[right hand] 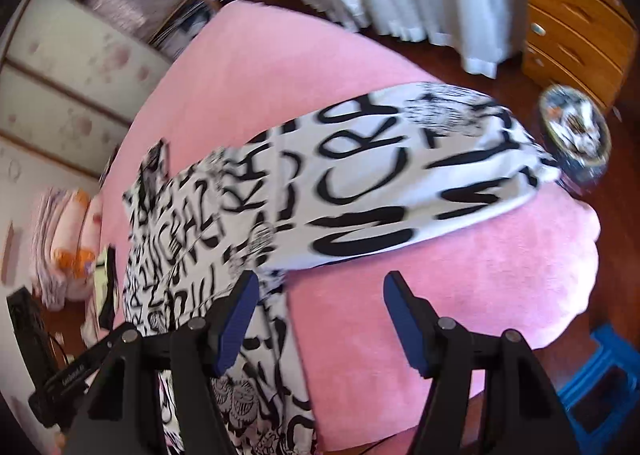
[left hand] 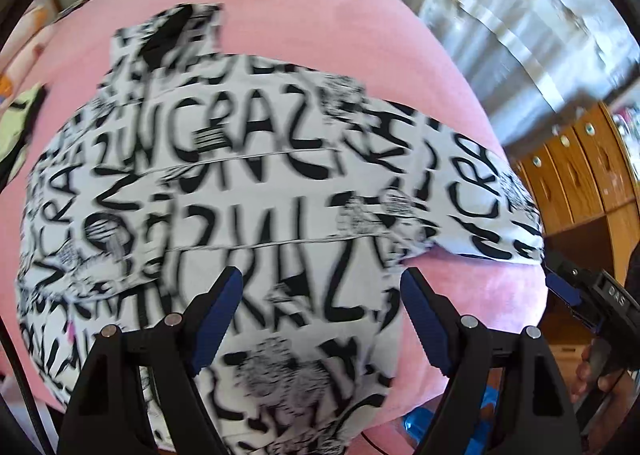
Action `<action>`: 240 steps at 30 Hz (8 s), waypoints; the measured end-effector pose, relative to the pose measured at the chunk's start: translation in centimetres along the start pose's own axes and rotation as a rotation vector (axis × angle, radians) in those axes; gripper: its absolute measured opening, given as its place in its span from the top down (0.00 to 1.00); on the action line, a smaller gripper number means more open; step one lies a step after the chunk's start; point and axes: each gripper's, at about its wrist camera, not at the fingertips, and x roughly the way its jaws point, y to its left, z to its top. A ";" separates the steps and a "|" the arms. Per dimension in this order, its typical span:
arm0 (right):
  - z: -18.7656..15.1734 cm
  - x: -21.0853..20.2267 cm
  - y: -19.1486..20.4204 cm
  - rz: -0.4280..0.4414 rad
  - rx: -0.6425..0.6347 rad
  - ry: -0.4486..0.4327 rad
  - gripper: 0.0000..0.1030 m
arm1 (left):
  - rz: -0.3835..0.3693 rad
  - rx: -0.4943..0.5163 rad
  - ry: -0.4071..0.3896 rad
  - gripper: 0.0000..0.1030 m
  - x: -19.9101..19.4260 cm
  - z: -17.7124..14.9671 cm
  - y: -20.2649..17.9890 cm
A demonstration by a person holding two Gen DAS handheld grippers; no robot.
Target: Fold large clothes
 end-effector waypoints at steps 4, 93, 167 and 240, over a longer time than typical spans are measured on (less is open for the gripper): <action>1.4 -0.3 -4.3 -0.041 0.099 -0.025 0.37 | -0.029 0.056 0.021 0.23 1.8 1.2 -3.3; -4.1 7.5 26.2 0.329 -0.177 -0.190 0.90 | -0.082 -0.233 -0.135 0.23 -6.1 -1.4 23.8; -5.5 16.6 10.0 -0.083 -0.281 0.026 0.50 | -0.227 -0.649 -0.267 0.92 0.2 10.0 21.7; -7.3 10.2 19.9 -0.072 -0.542 0.176 0.68 | 0.007 -0.311 -0.050 0.40 -0.6 -3.2 19.8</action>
